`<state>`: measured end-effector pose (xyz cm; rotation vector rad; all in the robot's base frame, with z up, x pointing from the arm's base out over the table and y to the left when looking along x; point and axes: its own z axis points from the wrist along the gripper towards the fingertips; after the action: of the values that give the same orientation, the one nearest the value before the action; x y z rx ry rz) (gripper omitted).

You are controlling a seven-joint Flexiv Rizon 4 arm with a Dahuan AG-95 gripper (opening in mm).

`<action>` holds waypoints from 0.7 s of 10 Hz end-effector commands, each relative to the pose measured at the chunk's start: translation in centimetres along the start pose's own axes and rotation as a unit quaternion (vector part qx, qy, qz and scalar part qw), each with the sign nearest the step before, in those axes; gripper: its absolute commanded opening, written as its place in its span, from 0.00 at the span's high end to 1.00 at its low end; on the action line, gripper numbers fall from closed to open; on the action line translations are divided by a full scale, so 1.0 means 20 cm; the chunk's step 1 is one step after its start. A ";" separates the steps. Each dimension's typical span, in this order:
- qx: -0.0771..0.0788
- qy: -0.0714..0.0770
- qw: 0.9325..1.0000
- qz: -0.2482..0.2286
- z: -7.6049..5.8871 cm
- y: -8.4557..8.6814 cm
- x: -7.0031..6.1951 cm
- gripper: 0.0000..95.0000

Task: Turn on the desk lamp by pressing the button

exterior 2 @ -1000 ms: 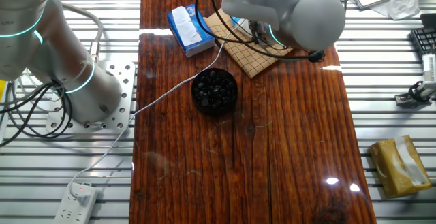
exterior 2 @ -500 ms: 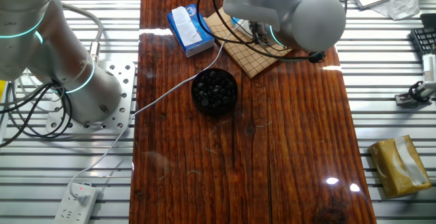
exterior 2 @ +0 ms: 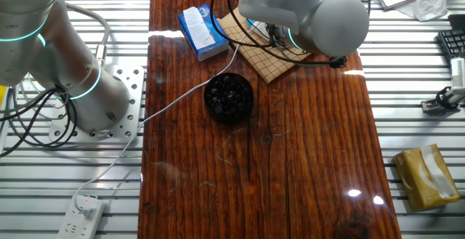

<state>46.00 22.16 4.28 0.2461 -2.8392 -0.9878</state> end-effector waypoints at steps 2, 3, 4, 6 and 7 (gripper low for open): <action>-0.002 -0.001 1.000 0.000 0.01 -0.01 0.00 1.00; -0.001 -0.001 1.000 -0.001 0.01 -0.01 0.00 1.00; -0.001 -0.002 1.000 -0.001 0.01 -0.01 0.00 1.00; -0.001 -0.001 1.000 0.000 0.01 -0.01 0.00 1.00; 0.000 -0.001 1.000 0.000 0.01 -0.01 0.00 1.00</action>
<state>46.05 22.12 4.13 0.2442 -2.8397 -0.9920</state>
